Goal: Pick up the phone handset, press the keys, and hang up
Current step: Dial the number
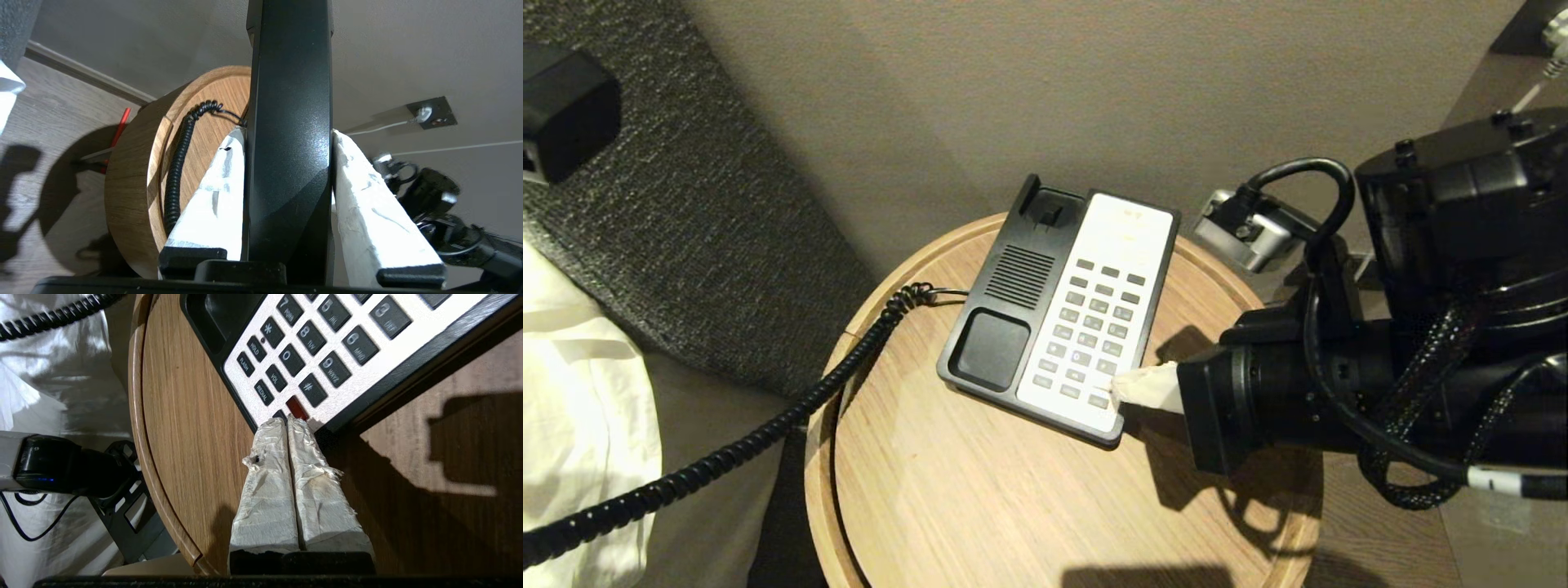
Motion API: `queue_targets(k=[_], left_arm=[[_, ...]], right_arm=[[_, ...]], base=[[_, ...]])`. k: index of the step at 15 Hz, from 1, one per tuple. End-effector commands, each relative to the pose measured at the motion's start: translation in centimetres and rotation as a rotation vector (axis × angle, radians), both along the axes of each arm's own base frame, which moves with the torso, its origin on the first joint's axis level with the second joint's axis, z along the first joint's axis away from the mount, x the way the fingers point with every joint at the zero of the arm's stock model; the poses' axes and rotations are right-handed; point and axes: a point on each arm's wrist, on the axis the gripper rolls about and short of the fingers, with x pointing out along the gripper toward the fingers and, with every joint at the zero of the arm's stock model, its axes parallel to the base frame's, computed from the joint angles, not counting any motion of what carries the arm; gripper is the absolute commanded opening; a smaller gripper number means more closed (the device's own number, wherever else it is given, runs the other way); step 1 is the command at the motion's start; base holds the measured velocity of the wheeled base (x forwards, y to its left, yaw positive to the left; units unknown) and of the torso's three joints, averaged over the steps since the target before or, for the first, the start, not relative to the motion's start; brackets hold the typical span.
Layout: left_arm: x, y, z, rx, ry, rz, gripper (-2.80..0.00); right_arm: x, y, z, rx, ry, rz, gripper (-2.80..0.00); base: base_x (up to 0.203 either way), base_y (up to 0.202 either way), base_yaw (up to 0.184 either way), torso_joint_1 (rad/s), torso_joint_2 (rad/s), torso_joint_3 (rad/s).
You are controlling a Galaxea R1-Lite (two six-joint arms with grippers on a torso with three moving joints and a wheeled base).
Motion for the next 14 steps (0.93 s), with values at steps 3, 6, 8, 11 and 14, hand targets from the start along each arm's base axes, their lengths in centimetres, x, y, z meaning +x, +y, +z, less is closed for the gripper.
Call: queue_targets(k=[3, 6, 8, 11, 14], left_arm=[[0.2, -0.2, -0.2, 0.008, 0.012, 0.003, -2.8], [0.2, -0.2, -0.3, 0.008, 0.012, 0.0, -2.8], [0.1, -0.1, -0.1, 0.003, 0.007, 0.003, -2.8], [0.0, 0.0, -0.1, -0.001, 0.002, 0.0, -2.8], [-0.1, 0.1, 0.0, -0.007, -0.003, -0.001, -2.8]], right_arm=[[-0.4, -0.5, 0.5, 0.02, -0.011, -0.001, -2.8], [-0.4, -0.5, 0.0, 0.011, -0.002, -0.001, -2.8], [0.1, 0.2, -0.5, -0.007, 0.009, 0.002, -2.8], [0.5, 0.7, -0.8, -0.006, 0.006, 0.003, -2.8], [0.7, 1.0, -1.0, -0.012, 0.009, 0.001, -2.8]], base=[[0.0, 0.0, 0.0, 0.0, 0.0, 0.0], [0.0, 0.0, 0.0, 0.0, 0.0, 0.0], [0.0, 0.0, 0.0, 0.0, 0.0, 0.0], [0.0, 0.0, 0.0, 0.0, 0.0, 0.0], [0.0, 0.0, 0.0, 0.0, 0.0, 0.0]])
